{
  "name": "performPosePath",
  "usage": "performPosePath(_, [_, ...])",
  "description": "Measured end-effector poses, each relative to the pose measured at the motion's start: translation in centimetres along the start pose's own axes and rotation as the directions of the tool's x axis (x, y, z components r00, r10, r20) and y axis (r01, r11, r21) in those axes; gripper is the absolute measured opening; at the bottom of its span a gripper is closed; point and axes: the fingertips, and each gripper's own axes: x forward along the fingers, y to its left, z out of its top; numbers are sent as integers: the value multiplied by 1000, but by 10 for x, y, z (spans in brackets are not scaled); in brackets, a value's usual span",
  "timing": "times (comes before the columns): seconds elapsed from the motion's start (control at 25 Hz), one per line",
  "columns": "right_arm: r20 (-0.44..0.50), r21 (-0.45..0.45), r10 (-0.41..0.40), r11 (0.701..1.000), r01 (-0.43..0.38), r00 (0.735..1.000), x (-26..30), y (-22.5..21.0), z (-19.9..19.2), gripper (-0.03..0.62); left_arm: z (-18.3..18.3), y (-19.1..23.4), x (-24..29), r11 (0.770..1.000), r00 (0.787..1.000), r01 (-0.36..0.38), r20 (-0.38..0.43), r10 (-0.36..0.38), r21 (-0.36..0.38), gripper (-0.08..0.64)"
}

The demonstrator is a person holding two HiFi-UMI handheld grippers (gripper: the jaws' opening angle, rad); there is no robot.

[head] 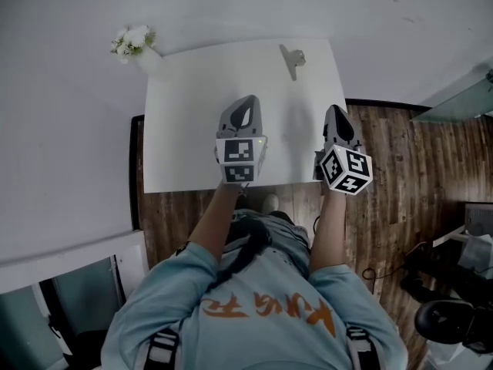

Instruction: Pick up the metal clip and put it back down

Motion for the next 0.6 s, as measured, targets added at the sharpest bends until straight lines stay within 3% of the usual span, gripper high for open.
performPosePath(0.24, [5,12,-6,1000,6,1000,11,-18,1,12,-12,-48,23,996,997,72,-1,-72,56,17])
performPosePath(0.6, [-48,-8,46,999,-46,998,35,-4,-18,12,-16,-17,30,999,999,30,-21,-30,25,17])
